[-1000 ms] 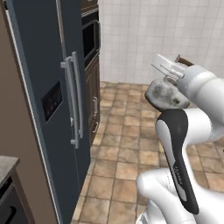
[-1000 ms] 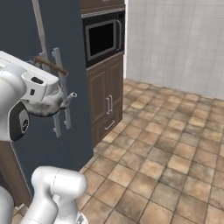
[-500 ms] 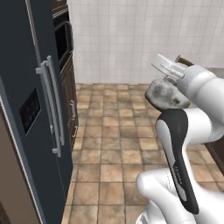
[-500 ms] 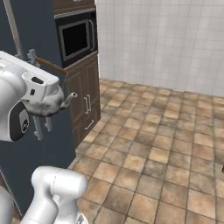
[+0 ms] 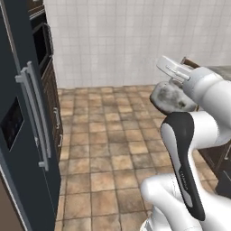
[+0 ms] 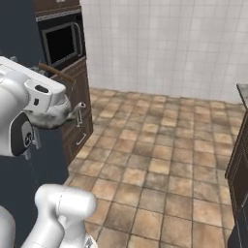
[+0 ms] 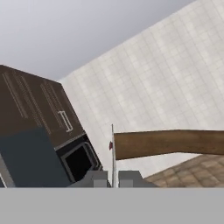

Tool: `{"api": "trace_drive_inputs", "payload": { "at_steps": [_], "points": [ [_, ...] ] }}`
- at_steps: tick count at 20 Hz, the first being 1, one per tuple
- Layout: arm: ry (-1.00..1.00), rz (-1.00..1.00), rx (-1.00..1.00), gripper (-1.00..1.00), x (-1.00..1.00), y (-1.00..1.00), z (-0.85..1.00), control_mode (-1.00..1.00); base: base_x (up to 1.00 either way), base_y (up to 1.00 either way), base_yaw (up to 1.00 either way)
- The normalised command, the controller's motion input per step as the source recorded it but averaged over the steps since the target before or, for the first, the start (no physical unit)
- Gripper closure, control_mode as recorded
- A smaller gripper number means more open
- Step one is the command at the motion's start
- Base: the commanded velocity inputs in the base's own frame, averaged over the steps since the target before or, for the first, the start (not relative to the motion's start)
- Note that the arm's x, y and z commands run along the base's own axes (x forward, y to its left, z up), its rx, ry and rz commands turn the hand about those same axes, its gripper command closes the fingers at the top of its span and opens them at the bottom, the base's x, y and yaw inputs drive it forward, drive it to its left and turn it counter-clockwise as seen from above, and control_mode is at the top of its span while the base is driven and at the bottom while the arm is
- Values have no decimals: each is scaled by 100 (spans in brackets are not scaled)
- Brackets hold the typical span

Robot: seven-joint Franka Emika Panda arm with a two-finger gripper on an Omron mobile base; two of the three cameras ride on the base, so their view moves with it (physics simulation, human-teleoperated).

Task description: Pick the kettle from the cabinet and place it on a stove burner. Then pick the pot from the counter and place it on another stove burner. Finally, turn both burners on.

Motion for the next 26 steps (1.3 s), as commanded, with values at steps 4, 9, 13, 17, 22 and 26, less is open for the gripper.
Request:
{"api": "trace_drive_inputs", "payload": {
  "at_steps": [4,9,13,17,22,26],
  "points": [
    [0,0,0,100,0,0,0,100,0,-22,-29],
    [0,0,0,100,0,0,0,100,0,-14,-31],
    [0,0,0,100,0,0,0,100,0,-9,-32],
    [0,0,0,100,0,0,0,100,0,-11,-32],
    [0,0,0,100,0,0,0,100,2,-5,-35],
    [0,0,0,100,0,0,0,100,6,0,-37]
  ]
}}
